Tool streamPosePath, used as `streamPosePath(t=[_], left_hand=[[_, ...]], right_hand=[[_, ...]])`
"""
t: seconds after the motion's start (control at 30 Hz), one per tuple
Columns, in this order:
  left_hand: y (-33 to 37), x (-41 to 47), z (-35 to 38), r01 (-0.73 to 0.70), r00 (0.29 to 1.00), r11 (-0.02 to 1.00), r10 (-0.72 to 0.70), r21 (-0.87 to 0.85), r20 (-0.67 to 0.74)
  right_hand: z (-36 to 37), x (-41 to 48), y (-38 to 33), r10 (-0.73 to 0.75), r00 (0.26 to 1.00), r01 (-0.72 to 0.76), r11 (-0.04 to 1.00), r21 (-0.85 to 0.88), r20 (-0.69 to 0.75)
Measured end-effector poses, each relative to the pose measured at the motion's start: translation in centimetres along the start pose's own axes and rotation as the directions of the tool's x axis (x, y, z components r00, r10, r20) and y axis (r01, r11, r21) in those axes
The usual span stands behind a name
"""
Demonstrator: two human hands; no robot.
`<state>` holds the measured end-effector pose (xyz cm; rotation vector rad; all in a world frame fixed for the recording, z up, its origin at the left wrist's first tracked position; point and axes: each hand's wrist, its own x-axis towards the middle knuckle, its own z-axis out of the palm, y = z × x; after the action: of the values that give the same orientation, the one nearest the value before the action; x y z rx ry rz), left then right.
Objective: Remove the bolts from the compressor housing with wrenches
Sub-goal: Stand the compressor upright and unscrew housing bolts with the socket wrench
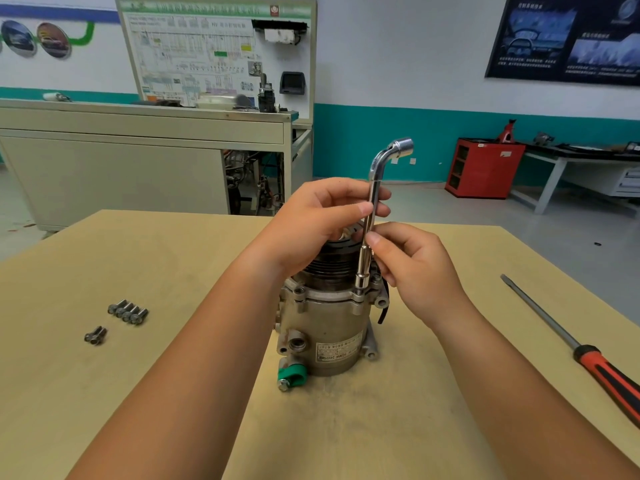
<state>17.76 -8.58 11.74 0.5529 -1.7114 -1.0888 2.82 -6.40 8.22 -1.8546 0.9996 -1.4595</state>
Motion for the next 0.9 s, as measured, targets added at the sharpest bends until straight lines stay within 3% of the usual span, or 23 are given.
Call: streamPosePath(t=[0.4,0.63,0.9], left_hand=[[-0.44,0.36,0.05,-0.004,0.998,0.999,0.007,0.046,-0.063],[0.25,0.06,0.23,0.007,1.0,0.999,-0.007,-0.05,-0.003],[0.19,-0.08,0.29,-0.014,1.0,1.0,0.014,0.004,-0.018]], right_hand=[[0.26,0.53,-0.27,-0.034,0.998,0.03,0.997,-0.072,-0.056],[0.04,0.19,-0.26,-0.019,0.999,0.019,1.0,-0.013,0.041],[-0.01,0.35,-0.19,-0.003,1.0,0.004,1.0,0.006,-0.016]])
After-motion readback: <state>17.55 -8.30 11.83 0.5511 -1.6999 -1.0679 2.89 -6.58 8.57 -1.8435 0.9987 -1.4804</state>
